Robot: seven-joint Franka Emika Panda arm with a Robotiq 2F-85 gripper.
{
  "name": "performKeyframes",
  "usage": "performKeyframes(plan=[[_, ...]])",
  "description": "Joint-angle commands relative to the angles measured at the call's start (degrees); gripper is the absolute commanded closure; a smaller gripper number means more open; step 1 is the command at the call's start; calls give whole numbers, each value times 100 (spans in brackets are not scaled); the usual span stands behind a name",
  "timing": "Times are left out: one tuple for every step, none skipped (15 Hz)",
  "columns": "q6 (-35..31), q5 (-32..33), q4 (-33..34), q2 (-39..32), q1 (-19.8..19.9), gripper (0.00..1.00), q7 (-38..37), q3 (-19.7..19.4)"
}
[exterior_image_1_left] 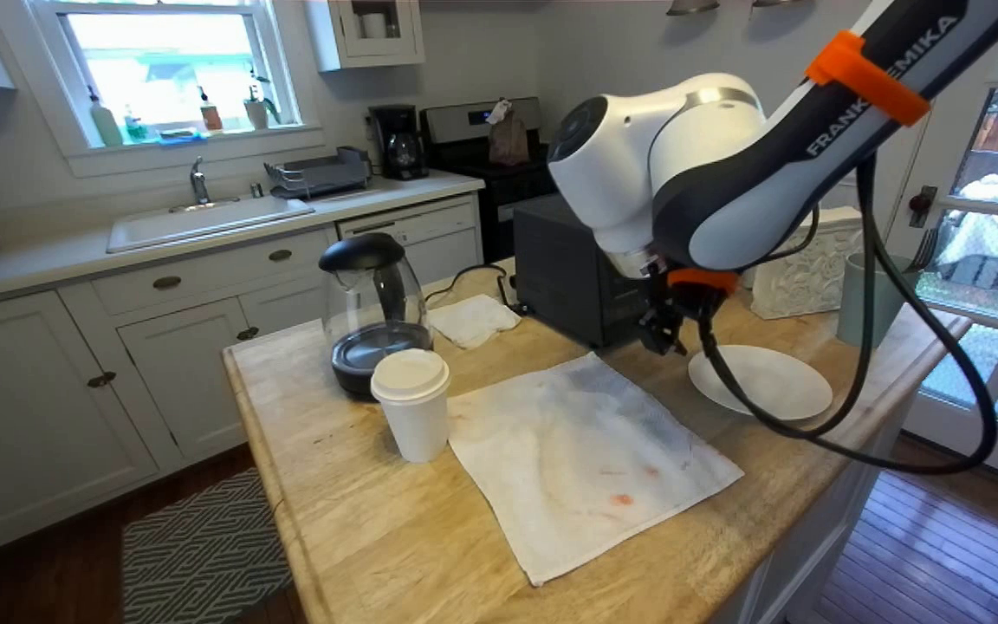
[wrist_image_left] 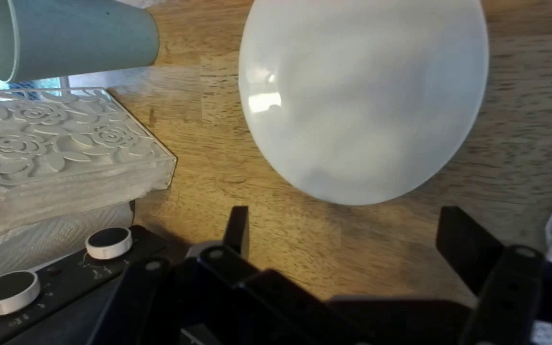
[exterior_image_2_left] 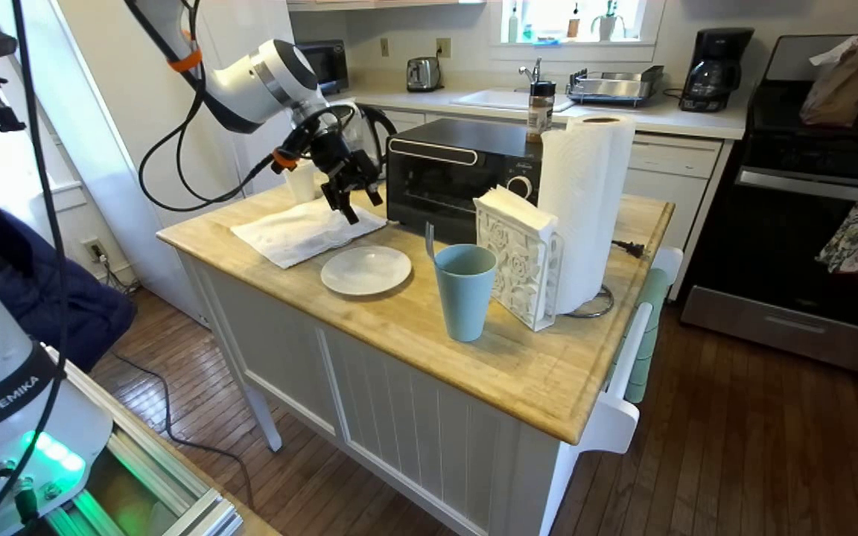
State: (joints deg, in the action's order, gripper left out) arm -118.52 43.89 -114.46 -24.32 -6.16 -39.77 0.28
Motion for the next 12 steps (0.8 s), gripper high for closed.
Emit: performKeyframes(plan=[[-565,-157,-664,678,320,0,659,-144],[-711,-145,-802,824,410,0,790,-206],[-883,-151,-912,929,499,0,919,-262],[-941,-146,-1016,1072,566,0,1051,-325],[-1050,-117,-1122,1178,625,0,1205,-373],[-1084,-9,-1191,1245,623,0,1269,-423],[-855,-30,-815,887,515,0,1038,-423],[-913,-26,-906,987,559,0,1135,-454],[-936,-24,-970,1056,577,0,1180,-466],[-945,-22,-1011,1097,579,0,1190,-462],[-947,-22,-1028,1113,573,0,1191,-457],[-794,-160,-927,1068,578,0,1202,-453]])
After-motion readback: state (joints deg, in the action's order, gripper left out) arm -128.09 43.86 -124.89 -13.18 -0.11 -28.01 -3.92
